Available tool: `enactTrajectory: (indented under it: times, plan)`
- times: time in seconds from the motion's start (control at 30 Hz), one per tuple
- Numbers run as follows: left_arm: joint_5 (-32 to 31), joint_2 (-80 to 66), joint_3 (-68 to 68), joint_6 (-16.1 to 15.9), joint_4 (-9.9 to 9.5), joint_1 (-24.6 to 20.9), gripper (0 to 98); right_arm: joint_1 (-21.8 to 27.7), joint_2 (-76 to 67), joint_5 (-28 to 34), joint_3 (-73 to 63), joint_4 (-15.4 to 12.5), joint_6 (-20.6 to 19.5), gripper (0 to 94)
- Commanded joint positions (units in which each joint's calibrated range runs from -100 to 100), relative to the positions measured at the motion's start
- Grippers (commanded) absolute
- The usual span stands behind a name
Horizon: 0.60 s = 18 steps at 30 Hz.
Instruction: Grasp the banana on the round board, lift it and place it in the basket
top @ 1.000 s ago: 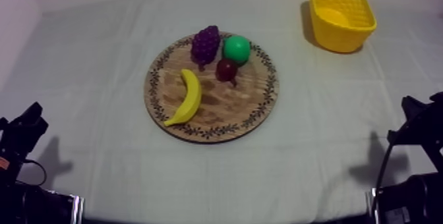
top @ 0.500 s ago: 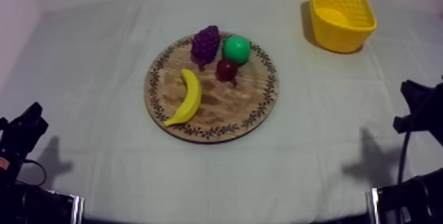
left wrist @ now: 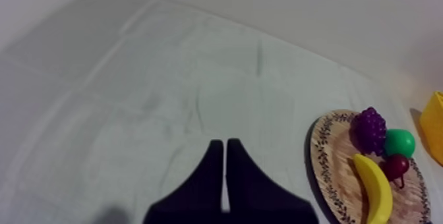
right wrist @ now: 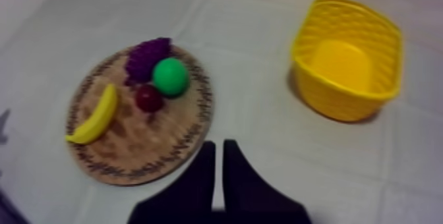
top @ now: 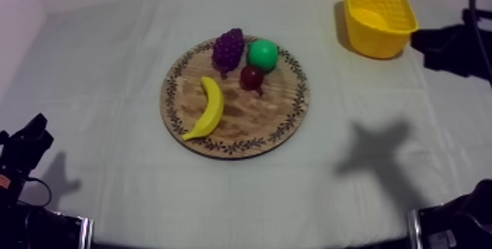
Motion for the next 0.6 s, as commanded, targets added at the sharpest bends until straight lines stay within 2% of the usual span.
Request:
enactTrajectory:
  times: [0.0, 0.17, 0.37, 0.57]
  plan:
    - [0.01, -0.03, 0.03, -0.02, -0.01, 0.02, 0.1, -4.86, 9.82, 4.34, -8.37, -0.93, -0.74, 3.8]
    - [0.01, -0.03, 0.03, -0.03, -0.01, 0.02, 0.1, -7.64, 18.96, 9.79, -16.61, -4.31, -0.79, 4.7]
    - [0.01, -0.03, 0.03, -0.02, -0.01, 0.02, 0.1, -9.18, 28.56, 13.18, -24.39, -8.84, -0.19, 6.2]
    - [0.01, -0.03, 0.03, -0.02, -0.01, 0.02, 0.1, -11.80, 37.67, 14.41, -28.88, -10.84, -1.83, 7.7]
